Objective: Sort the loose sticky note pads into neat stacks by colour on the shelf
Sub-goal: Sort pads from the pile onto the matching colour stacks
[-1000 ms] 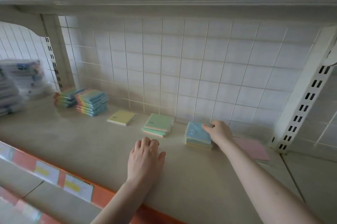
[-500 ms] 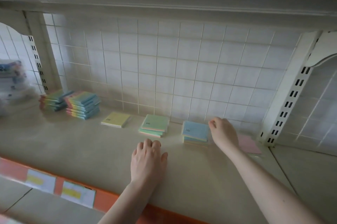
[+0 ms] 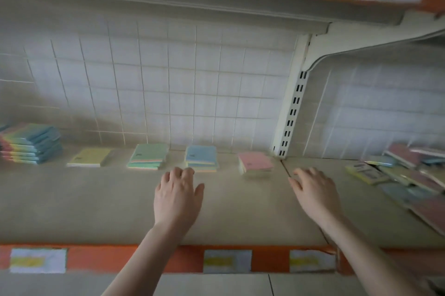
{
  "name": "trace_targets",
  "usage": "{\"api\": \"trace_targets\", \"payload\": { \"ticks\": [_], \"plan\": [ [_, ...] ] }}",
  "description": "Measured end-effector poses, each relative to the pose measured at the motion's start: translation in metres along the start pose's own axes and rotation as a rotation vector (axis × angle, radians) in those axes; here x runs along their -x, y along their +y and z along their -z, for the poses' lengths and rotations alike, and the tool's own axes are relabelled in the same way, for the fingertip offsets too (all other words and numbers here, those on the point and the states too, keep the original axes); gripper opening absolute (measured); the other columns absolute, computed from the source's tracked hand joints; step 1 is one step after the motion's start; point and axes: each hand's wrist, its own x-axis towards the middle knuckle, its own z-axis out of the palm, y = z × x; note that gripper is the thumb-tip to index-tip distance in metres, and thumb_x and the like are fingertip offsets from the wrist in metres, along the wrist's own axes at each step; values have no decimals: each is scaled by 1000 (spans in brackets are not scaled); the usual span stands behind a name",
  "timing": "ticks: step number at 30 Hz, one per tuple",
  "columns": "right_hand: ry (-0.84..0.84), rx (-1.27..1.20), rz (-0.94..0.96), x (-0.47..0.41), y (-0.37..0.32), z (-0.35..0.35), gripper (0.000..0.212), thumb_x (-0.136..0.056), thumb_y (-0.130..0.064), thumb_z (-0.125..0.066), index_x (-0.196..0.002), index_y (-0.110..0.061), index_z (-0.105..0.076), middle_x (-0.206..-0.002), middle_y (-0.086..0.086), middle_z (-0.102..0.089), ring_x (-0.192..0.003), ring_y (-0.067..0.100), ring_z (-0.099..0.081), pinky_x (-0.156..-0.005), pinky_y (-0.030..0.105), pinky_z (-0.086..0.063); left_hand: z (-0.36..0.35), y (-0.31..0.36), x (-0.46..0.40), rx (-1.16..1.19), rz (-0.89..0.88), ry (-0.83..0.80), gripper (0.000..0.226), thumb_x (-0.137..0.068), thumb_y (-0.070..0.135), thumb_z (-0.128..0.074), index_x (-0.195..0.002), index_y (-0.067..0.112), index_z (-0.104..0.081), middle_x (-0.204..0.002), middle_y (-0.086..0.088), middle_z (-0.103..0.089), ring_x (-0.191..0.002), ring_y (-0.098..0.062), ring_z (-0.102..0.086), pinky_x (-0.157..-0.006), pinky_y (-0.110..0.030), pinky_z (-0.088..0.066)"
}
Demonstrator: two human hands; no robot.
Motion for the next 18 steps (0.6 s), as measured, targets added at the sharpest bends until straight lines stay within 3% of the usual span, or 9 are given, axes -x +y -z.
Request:
{"api": "trace_targets", "payload": {
  "ticks": [6,13,18],
  "plan": [
    [78,5,-70,34,106,24,20,-67,-20,-83,-76,-9,-69,-70,14,-63,-64,35,-63,-58,39,-51,-20,86,25,25,-25,-14,41,-91,40,-54,-125,18,-54,-122,-8,-53,-117,-29,-46,-92,-38,-39],
    [128,-40,-157,70,252,56,16,-84,-25,-67,-86,-9,-68,-84,15,-65,-77,35,-63,-67,40,-48,-53,213,70,77,-34,-59,41,-93,43,-48,-127,22,-49,-129,-3,-49,-122,-26,-41,-93,-35,-37],
    [138,-60,-195,90,321,66,22,-90,-29,-58,-99,-11,-66,-94,12,-65,-83,31,-62,-67,33,-41,-69,287,90,77,-99,-106,42,-94,45,-46,-130,23,-47,-130,-2,-47,-124,-24,-39,-97,-33,-36]
  ]
}}
